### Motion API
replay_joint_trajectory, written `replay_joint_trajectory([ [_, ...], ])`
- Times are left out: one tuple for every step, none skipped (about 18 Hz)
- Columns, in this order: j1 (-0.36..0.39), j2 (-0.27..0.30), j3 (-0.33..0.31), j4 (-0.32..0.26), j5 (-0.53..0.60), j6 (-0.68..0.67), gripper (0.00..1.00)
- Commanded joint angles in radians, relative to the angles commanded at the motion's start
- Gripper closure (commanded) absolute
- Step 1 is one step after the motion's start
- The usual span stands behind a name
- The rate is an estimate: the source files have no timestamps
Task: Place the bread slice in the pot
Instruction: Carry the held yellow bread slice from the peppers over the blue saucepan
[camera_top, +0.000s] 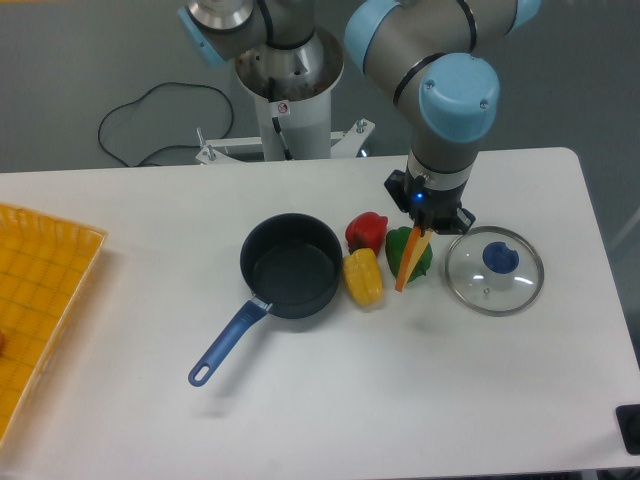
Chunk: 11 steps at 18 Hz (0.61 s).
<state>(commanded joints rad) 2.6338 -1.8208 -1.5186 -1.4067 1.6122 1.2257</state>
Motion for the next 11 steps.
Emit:
replay_joint_trajectory([
  [-0.002,0.000,-0.006,0.002,0.000,-0.003,1.00],
  [-0.002,0.002,-0.015,0.002,-0.003,-0.003,1.00],
  [-0.002,0.002,-0.015,0.002,-0.002,-0.003,1.00],
  [-0.002,0.002,-0.014,0.002,-0.002,-0.006,1.00],
  [-0.002,0.002,-0.015,0.002,0.002,-0.006,1.00],
  [0.000,0.003,-0.015,0.000,0.002,-0.006,1.00],
  [0.002,0.003,-0.018,0.000,0.002,-0.006,1.00],
  [0.002,0.005,-0.018,-0.005,0.002,-0.008,1.00],
  [0.000,0.008,-0.020,-0.009,0.002,-0.008,1.00],
  [-0.002,0.014,-0.024,-0.009,0.002,-0.014,1.00],
  [-0.003,0.018,-0.032,-0.009,0.002,-0.023,1.00],
])
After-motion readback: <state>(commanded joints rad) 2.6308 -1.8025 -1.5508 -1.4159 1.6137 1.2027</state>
